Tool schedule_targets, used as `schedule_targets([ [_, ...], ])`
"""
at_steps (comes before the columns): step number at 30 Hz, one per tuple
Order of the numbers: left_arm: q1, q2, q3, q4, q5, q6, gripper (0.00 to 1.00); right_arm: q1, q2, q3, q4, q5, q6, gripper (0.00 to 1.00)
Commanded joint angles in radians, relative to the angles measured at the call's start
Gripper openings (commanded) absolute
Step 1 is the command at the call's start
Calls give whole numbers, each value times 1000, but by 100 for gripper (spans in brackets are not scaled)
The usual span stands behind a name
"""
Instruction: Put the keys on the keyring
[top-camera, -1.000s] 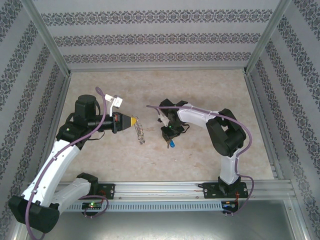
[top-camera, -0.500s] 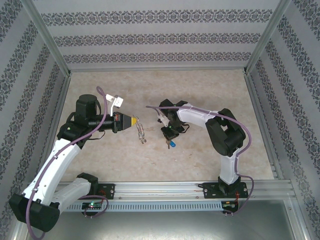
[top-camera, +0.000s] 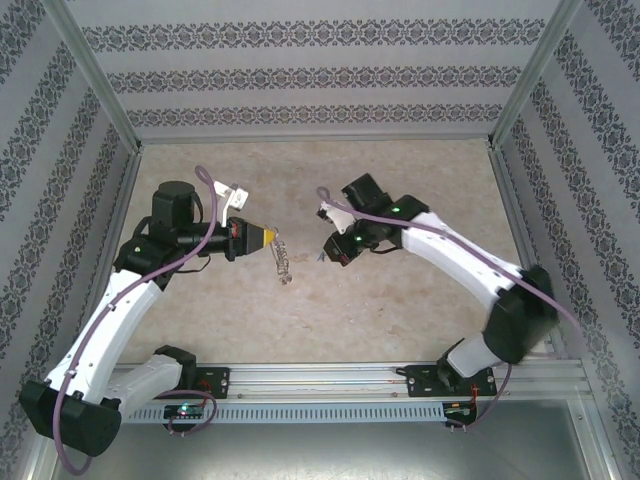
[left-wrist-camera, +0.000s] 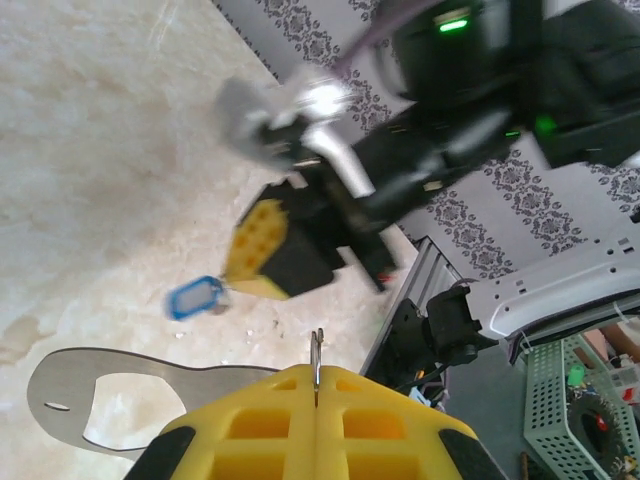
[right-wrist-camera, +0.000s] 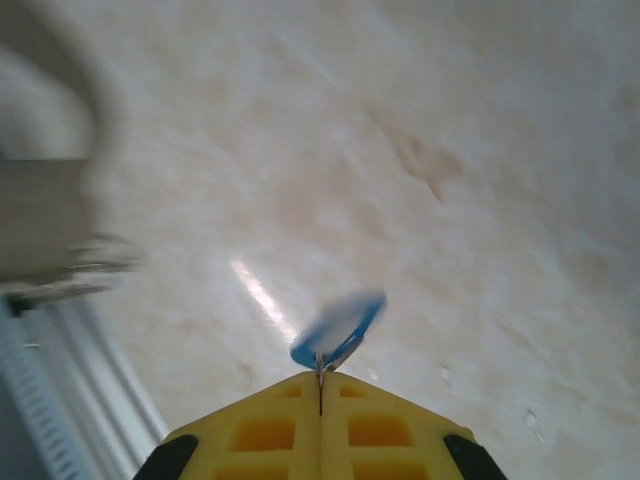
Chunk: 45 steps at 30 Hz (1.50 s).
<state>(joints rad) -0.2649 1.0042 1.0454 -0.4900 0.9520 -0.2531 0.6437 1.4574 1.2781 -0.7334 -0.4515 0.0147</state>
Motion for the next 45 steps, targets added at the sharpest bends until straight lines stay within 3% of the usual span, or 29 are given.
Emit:
schedule_targets([
  [1, 16, -2, 60, 8, 50, 74, 0, -1, -99, 8, 22, -170, -29, 0],
  [5, 14, -4, 104, 54, 77, 84, 0, -2, -163, 73, 16, -273, -1, 0],
  [13, -27, 61, 258, -36, 120, 155, 0, 1, -163, 222, 104, -418, 128, 0],
  [31, -79, 104, 386, -169, 80, 264, 0, 62, -56, 450, -48, -285, 127, 0],
  [45, -134, 143, 458, -324, -60, 407, 0, 70, -5, 494, -76, -315, 151, 0],
])
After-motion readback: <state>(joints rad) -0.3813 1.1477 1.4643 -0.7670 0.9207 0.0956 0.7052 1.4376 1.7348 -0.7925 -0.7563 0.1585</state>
